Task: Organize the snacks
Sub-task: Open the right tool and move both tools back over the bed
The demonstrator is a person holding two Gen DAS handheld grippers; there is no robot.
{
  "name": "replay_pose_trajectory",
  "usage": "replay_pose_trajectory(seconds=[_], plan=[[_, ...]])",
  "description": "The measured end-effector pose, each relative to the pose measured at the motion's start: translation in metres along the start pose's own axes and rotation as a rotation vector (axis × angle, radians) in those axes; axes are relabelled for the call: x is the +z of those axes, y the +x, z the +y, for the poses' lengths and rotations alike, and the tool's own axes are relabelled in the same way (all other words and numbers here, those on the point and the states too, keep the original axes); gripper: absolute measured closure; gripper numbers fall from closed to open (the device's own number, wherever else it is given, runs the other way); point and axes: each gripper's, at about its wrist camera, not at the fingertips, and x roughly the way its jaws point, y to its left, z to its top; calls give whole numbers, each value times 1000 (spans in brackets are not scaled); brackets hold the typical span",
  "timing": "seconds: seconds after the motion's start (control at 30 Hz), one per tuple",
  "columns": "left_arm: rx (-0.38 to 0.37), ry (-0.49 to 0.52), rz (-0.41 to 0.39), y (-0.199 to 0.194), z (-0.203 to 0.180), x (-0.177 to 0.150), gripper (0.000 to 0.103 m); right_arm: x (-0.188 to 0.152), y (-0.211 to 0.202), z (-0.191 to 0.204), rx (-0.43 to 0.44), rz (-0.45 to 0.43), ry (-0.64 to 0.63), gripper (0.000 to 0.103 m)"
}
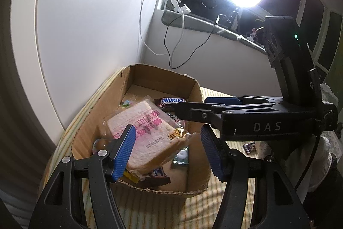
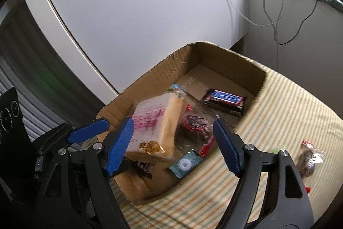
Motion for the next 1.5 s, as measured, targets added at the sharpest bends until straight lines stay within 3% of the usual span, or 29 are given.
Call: replay_pose_trajectory(seconds=[0.53,0.8,1.13,1.4,1.5], plan=[[-53,53,-48,-12,-38,-5,41,-29,-64,-46,-187,-109,33,24],[-94,103,-14,1,-70,-10,41,-55,-96,-87,-276,-155,79,19],[-161,140,77,35,-108,-22,41,-103,-106,-146,-307,-76,147,19],[-220,186,160,62,-137,-31,44,-132,-98,-171,-294,9,143,48],[-243,226,204,73,-150,-35,46,-137,-94,-175,-287,33,134,49]])
